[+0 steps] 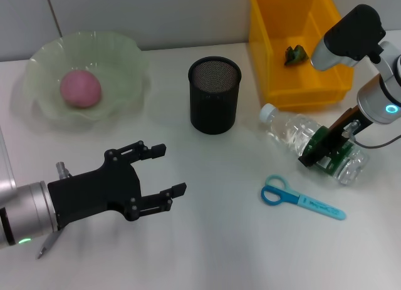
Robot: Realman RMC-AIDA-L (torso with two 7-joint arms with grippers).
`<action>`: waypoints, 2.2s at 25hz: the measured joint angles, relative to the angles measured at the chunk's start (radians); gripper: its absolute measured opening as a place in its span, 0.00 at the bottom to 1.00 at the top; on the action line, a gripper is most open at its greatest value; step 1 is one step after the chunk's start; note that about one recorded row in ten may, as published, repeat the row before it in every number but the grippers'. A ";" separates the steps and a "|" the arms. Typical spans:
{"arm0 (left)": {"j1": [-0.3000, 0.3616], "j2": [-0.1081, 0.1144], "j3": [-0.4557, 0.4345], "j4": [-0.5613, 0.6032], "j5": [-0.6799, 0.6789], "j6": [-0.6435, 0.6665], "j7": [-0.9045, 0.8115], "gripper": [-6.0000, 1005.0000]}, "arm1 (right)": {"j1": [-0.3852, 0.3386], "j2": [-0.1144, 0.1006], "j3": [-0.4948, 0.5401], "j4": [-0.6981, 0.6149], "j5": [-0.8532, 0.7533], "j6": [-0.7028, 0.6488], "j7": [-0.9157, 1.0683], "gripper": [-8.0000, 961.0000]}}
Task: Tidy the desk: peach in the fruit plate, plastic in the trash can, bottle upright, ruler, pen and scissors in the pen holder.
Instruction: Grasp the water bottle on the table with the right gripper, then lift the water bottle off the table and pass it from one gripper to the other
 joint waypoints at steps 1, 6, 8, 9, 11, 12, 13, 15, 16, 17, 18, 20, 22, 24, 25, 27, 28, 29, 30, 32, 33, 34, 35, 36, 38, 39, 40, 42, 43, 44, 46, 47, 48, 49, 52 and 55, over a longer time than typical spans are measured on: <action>0.001 0.000 0.000 0.000 0.000 0.000 0.001 0.78 | 0.000 0.000 -0.002 0.000 0.000 0.001 0.003 0.80; 0.002 0.000 0.000 0.000 0.000 0.000 0.003 0.78 | -0.004 -0.002 -0.010 -0.005 0.000 -0.019 0.005 0.80; 0.002 -0.001 0.000 0.000 0.000 0.001 0.006 0.78 | -0.008 -0.002 -0.010 -0.008 0.000 -0.021 0.002 0.80; 0.002 -0.001 0.000 0.000 0.000 0.001 0.006 0.78 | -0.009 -0.002 -0.010 -0.008 0.001 -0.021 0.000 0.80; 0.002 -0.001 0.000 0.000 0.000 0.001 0.006 0.78 | -0.011 -0.001 -0.013 -0.011 0.004 -0.025 -0.002 0.80; 0.002 -0.001 0.000 0.000 0.000 0.001 0.008 0.78 | -0.013 0.000 -0.015 -0.016 0.006 -0.030 -0.002 0.80; 0.002 -0.002 0.000 0.000 0.000 0.001 0.009 0.78 | -0.018 0.001 -0.018 -0.026 0.008 -0.037 -0.003 0.80; 0.002 -0.002 0.000 0.000 0.000 0.001 0.009 0.78 | -0.030 0.003 -0.021 -0.053 0.012 -0.054 -0.003 0.80; 0.002 -0.002 0.000 0.000 0.000 0.001 0.009 0.78 | -0.038 0.004 -0.022 -0.072 0.017 -0.063 -0.004 0.80; 0.002 -0.002 0.000 0.000 0.000 0.002 0.009 0.78 | -0.047 0.005 -0.024 -0.093 0.025 -0.070 -0.004 0.80; 0.002 -0.002 0.000 0.000 0.000 0.002 0.009 0.78 | -0.056 0.005 -0.024 -0.110 0.034 -0.075 -0.005 0.80; 0.003 -0.002 0.000 0.000 0.000 0.002 0.009 0.78 | -0.081 0.005 -0.025 -0.153 0.062 -0.089 -0.005 0.80; 0.003 -0.002 0.000 0.000 0.000 0.002 0.009 0.78 | -0.109 0.003 -0.025 -0.194 0.095 -0.101 -0.009 0.80; 0.005 -0.002 0.000 0.000 0.000 0.002 0.010 0.78 | -0.143 0.003 -0.025 -0.240 0.128 -0.107 -0.017 0.80; 0.006 -0.002 -0.002 0.000 -0.001 0.004 0.010 0.78 | -0.161 0.004 -0.025 -0.265 0.144 -0.108 -0.023 0.80; 0.006 -0.003 -0.004 0.000 -0.003 0.006 0.010 0.78 | -0.200 0.004 -0.023 -0.306 0.191 -0.109 -0.041 0.80; 0.006 -0.003 -0.004 0.000 -0.003 0.006 0.010 0.78 | -0.221 0.004 -0.021 -0.324 0.228 -0.109 -0.056 0.80; 0.006 -0.003 -0.004 0.000 -0.003 0.006 0.010 0.78 | -0.247 0.003 -0.016 -0.345 0.278 -0.108 -0.077 0.80; 0.006 -0.003 -0.004 0.000 -0.003 0.006 0.010 0.78 | -0.270 0.003 -0.012 -0.363 0.320 -0.108 -0.099 0.80; 0.005 -0.006 -0.024 0.000 -0.011 0.022 0.010 0.78 | -0.327 0.003 0.001 -0.402 0.440 -0.100 -0.168 0.80; 0.005 -0.007 -0.031 0.000 -0.012 0.024 0.009 0.78 | -0.356 0.004 0.007 -0.417 0.501 -0.097 -0.207 0.80; 0.005 -0.007 -0.031 0.000 -0.012 0.024 0.009 0.78 | -0.380 0.005 0.013 -0.423 0.560 -0.095 -0.247 0.80; 0.005 -0.007 -0.031 0.000 -0.012 0.024 0.009 0.78 | -0.404 0.005 0.019 -0.425 0.627 -0.094 -0.297 0.81; 0.005 -0.007 -0.031 0.000 -0.012 0.024 0.009 0.78 | -0.428 0.006 0.025 -0.421 0.688 -0.094 -0.349 0.81; 0.007 -0.009 -0.040 0.000 -0.042 0.042 0.010 0.78 | -0.467 0.006 0.031 -0.400 0.795 -0.094 -0.454 0.81; 0.007 -0.009 -0.040 0.000 -0.042 0.042 0.010 0.78 | -0.483 0.007 0.032 -0.382 0.840 -0.093 -0.501 0.81; 0.007 -0.009 -0.040 0.000 -0.042 0.042 0.010 0.78 | -0.495 0.006 0.034 -0.364 0.874 -0.094 -0.542 0.81; 0.008 -0.008 -0.040 0.000 -0.063 0.049 0.008 0.78 | -0.507 0.005 0.039 -0.330 0.909 -0.096 -0.594 0.81; 0.008 -0.008 -0.040 0.000 -0.063 0.049 0.008 0.78 | -0.509 0.005 0.043 -0.313 0.916 -0.097 -0.618 0.81; 0.014 -0.007 -0.041 0.000 -0.123 0.065 -0.001 0.78 | -0.511 0.006 0.046 -0.294 0.923 -0.099 -0.641 0.81; 0.018 -0.006 -0.041 0.000 -0.154 0.077 -0.006 0.78 | -0.515 0.007 0.046 -0.245 0.951 -0.098 -0.709 0.81; 0.018 -0.006 -0.041 0.000 -0.154 0.077 -0.006 0.78 | -0.517 0.008 0.040 -0.174 1.004 -0.093 -0.820 0.81; 0.018 -0.006 -0.041 0.000 -0.154 0.077 -0.006 0.78 | -0.517 0.008 0.040 -0.174 1.004 -0.093 -0.820 0.82; 0.018 -0.006 -0.041 0.000 -0.154 0.077 -0.006 0.78 | -0.516 0.008 0.037 -0.134 1.032 -0.093 -0.876 0.82; 0.013 -0.004 -0.042 -0.065 -0.290 0.130 -0.060 0.78 | -0.505 0.008 0.037 -0.030 1.114 -0.098 -1.005 0.82; 0.009 -0.002 -0.041 -0.080 -0.305 0.146 -0.082 0.78 | -0.492 0.007 0.043 0.042 1.162 -0.099 -1.094 0.82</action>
